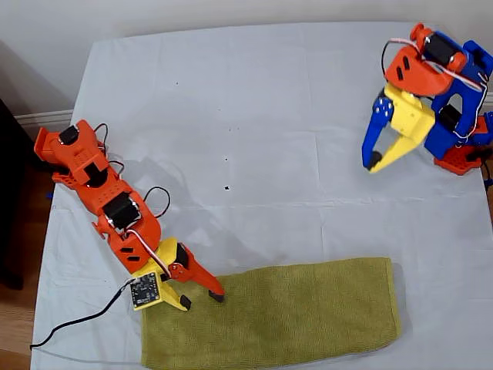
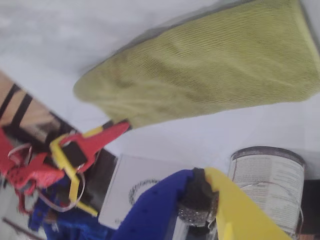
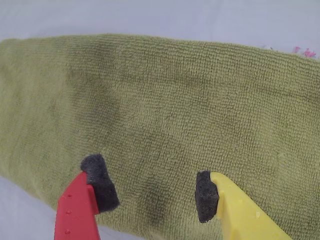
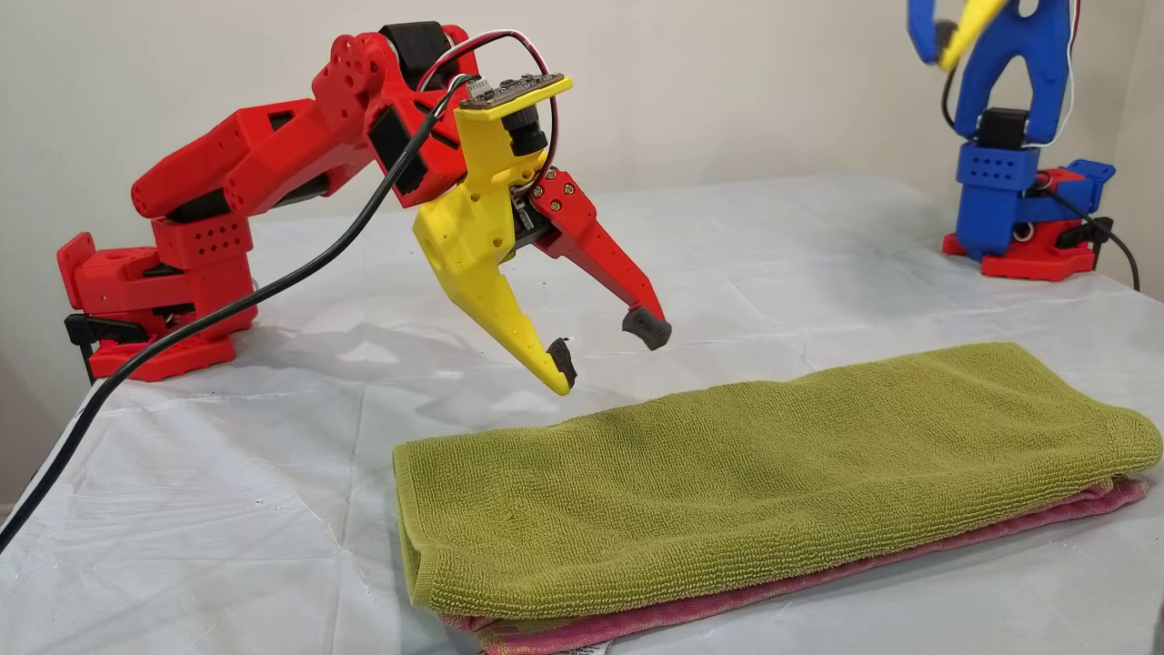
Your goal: Fold the towel.
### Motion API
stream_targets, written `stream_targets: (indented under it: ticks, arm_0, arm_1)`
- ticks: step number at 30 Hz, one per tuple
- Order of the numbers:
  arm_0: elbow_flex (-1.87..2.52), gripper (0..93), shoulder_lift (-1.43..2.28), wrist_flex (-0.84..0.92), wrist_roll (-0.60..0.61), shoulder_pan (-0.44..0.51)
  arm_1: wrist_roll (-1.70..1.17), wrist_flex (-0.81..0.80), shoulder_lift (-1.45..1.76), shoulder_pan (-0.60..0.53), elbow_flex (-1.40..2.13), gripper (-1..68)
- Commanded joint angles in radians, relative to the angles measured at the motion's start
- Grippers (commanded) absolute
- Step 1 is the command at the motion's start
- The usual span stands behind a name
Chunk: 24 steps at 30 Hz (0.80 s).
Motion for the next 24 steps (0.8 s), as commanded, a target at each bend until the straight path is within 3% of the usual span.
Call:
stream_targets:
  ticks: [1,5,11,14,21,24]
  arm_0:
    - [-0.074,31.2,0.192,0.021,0.011,-0.029]
    - [-0.074,17.4,0.212,0.048,0.023,-0.038]
    - [-0.074,0.1,0.227,0.071,0.034,-0.046]
    - [-0.074,0.0,0.239,0.092,0.032,-0.048]
    - [-0.074,-0.1,0.334,0.183,0.163,-0.069]
    - [-0.071,-0.1,0.400,0.189,0.370,-0.067]
  arm_1:
    - [-0.221,0.002,0.216,0.143,-0.005,-0.1]
    - [-0.451,-0.015,0.342,0.313,0.120,-0.1]
    - [-0.715,-0.316,0.638,0.578,0.603,0.1]
    - [-0.730,-0.448,0.755,0.672,0.802,0.1]
    - [-0.807,-0.612,0.759,0.641,1.098,0.2]
    - [-0.818,-0.735,0.854,0.637,1.315,0.2]
